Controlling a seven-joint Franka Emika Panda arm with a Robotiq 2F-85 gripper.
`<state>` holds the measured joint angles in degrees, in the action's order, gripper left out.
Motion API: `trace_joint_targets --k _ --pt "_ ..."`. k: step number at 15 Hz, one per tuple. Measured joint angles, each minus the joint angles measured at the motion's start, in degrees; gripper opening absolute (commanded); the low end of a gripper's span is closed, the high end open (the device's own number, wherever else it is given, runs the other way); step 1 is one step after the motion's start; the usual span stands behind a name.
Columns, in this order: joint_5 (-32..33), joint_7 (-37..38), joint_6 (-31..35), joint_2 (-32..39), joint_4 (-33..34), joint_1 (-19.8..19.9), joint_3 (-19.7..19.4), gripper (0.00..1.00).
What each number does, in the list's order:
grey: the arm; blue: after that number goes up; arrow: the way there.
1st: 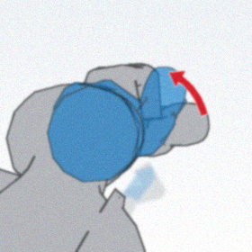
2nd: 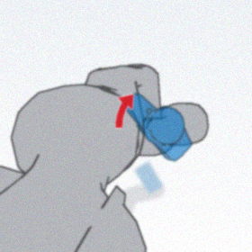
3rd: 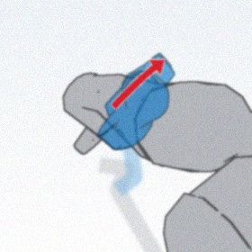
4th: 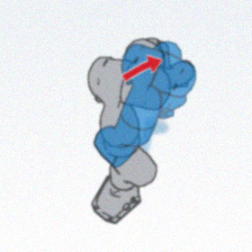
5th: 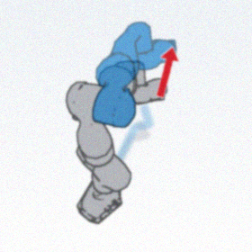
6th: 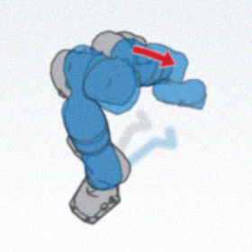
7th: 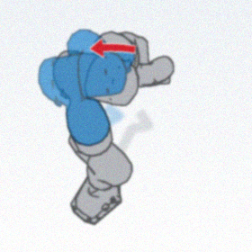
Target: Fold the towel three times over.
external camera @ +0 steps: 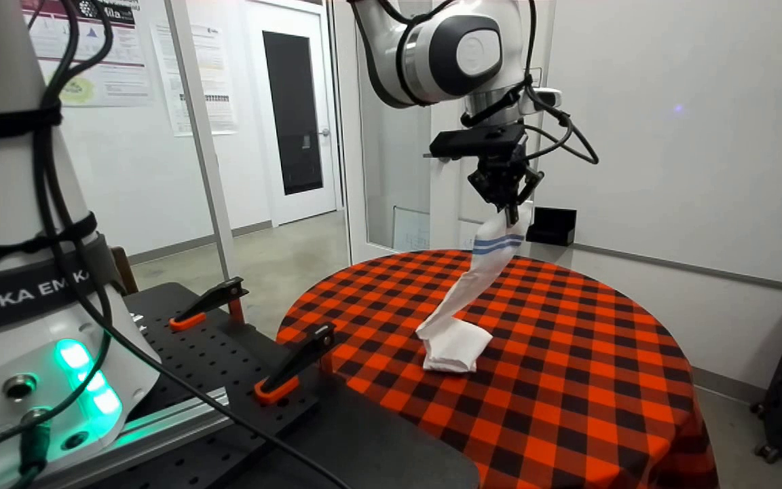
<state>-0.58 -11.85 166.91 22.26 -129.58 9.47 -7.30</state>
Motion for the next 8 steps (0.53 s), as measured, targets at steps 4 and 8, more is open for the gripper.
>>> trace_joint_targets --k 4,8 --pt "3.85 0.01 0.82 1.23 -0.65 -0.48 -1.04 0.02" --pt "9.71 1.41 3.8 3.57 -2.2 -4.06 -3.38 0.02"
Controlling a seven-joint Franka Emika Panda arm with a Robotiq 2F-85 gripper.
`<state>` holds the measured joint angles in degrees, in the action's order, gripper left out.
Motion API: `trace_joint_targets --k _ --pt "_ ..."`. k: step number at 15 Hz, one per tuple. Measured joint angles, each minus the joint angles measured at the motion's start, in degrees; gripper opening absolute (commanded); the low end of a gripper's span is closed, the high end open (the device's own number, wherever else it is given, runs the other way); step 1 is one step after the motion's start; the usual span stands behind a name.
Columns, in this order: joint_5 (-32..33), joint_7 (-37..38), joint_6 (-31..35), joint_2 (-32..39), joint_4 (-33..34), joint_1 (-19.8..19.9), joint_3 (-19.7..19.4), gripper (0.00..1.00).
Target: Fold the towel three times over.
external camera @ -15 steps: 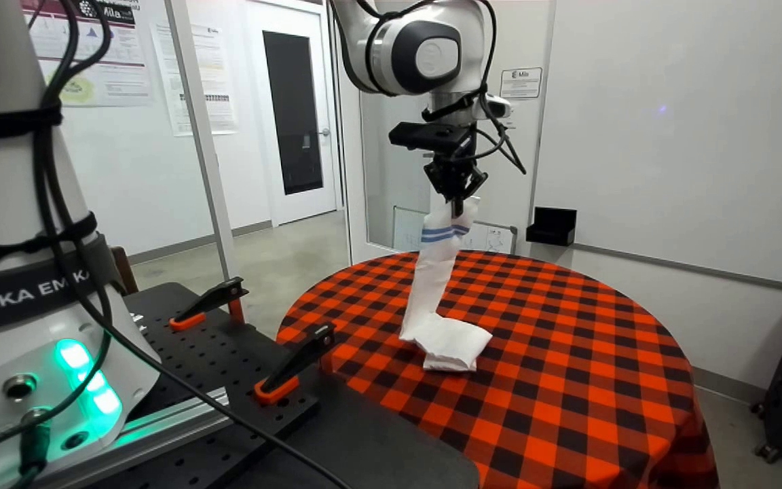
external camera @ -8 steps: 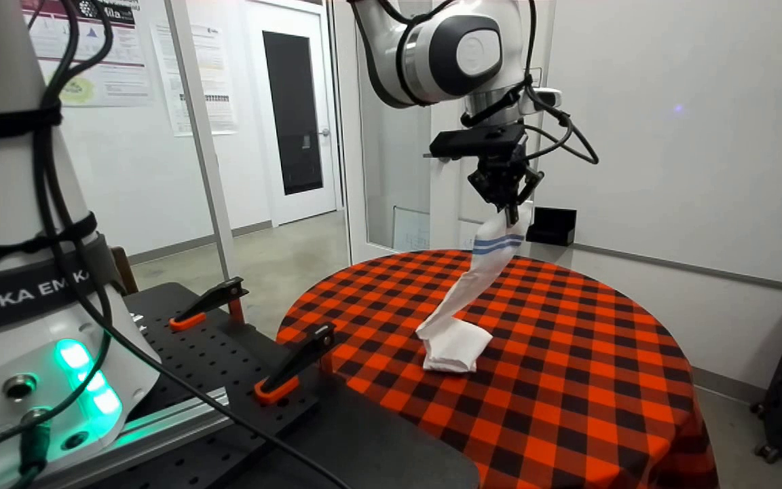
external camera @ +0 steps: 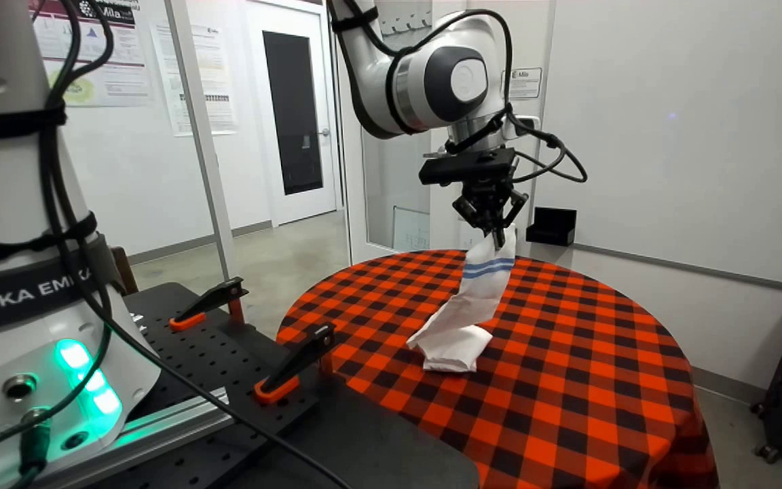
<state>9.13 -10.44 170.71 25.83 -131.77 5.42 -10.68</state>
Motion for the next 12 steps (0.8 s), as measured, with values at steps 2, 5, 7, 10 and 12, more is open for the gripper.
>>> trace_joint_targets --k 2,5,7,10,12 --pt "2.25 0.45 1.54 1.62 0.09 -2.07 -1.83 0.02" --pt "4.06 0.47 3.62 3.83 1.17 -4.7 -4.39 0.02" --pt "4.11 0.47 4.02 5.15 2.57 -5.59 -5.2 0.02" --pt "4.68 0.47 4.39 7.62 4.4 -7.45 -7.03 0.02" --pt "4.76 0.47 4.45 9.81 5.26 -8.43 -7.71 0.02"
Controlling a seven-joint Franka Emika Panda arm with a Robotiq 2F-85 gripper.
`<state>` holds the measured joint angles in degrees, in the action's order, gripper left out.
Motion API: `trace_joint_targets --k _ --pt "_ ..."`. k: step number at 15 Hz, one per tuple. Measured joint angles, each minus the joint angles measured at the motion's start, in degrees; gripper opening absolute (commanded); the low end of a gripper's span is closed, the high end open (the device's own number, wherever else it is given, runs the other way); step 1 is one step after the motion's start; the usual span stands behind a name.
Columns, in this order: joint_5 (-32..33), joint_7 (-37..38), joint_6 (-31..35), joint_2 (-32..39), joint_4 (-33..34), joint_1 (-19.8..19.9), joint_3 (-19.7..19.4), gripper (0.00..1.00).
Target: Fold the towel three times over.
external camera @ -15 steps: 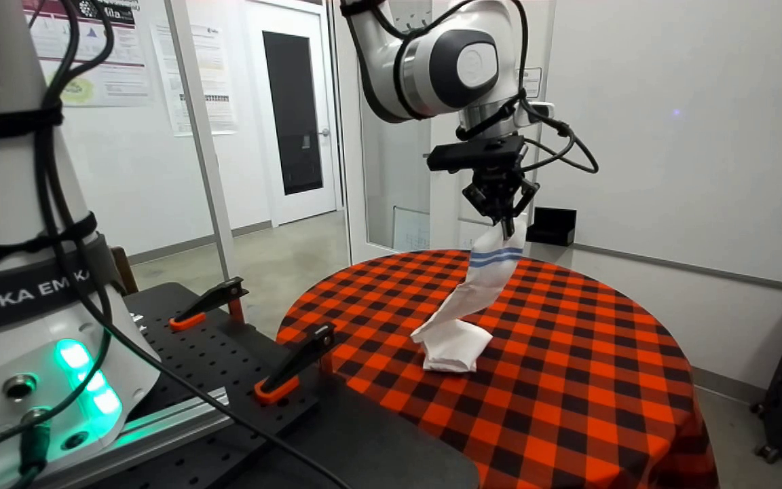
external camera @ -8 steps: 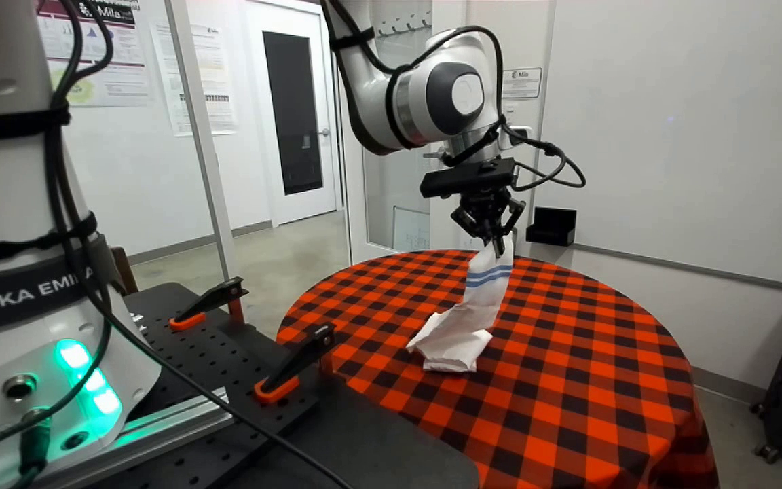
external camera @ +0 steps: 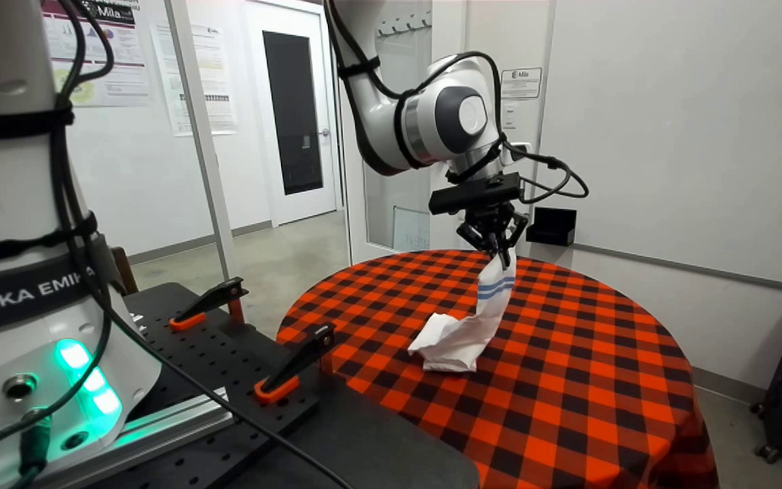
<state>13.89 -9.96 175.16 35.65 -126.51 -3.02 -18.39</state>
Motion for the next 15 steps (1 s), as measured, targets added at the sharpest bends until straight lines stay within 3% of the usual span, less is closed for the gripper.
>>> trace_joint_targets --k 8,10,15 --pt "0.16 0.0 1.66 6.14 3.28 -2.21 -1.38 0.02" --pt "-0.13 0.0 1.64 5.09 3.15 -1.11 0.77 0.02" --pt "-2.04 0.0 0.55 -0.98 0.03 5.04 10.38 0.02"
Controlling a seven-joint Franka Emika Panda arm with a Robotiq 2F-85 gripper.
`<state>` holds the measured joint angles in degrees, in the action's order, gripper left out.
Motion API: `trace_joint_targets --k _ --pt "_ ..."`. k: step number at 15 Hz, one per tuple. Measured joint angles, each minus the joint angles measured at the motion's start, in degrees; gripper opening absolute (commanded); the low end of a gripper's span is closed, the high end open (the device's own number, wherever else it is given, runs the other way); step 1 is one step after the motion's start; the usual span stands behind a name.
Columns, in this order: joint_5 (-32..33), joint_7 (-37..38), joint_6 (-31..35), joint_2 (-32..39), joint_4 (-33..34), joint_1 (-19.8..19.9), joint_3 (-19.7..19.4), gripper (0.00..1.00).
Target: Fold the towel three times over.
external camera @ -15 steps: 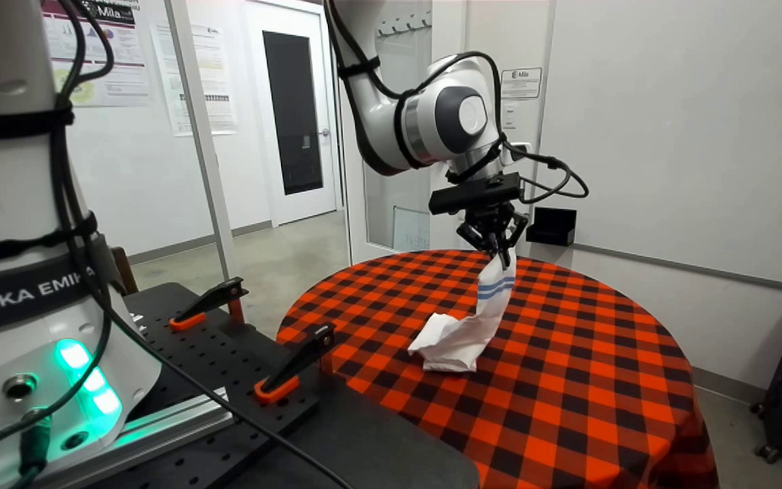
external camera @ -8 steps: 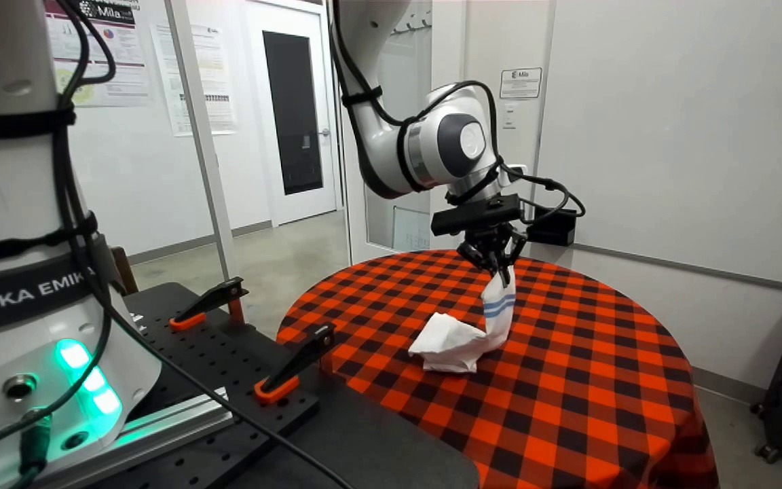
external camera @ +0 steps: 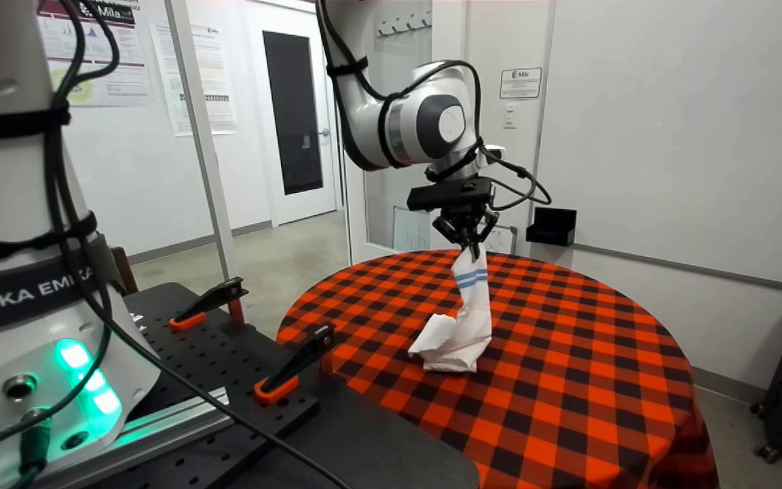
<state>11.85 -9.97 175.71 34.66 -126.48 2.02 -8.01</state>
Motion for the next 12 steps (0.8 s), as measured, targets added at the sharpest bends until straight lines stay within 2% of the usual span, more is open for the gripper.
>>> trace_joint_targets --k 3,6,9,12 --pt "-0.62 -0.16 -0.02 -3.11 -2.84 3.37 4.41 0.02" --pt "-0.12 -1.37 0.52 -4.46 -5.46 4.48 4.98 0.02" --pt "2.54 -2.17 2.27 -4.22 -7.01 2.71 0.67 0.02" --pt "6.05 -3.28 4.87 -3.02 -7.47 -1.29 -5.51 0.02"
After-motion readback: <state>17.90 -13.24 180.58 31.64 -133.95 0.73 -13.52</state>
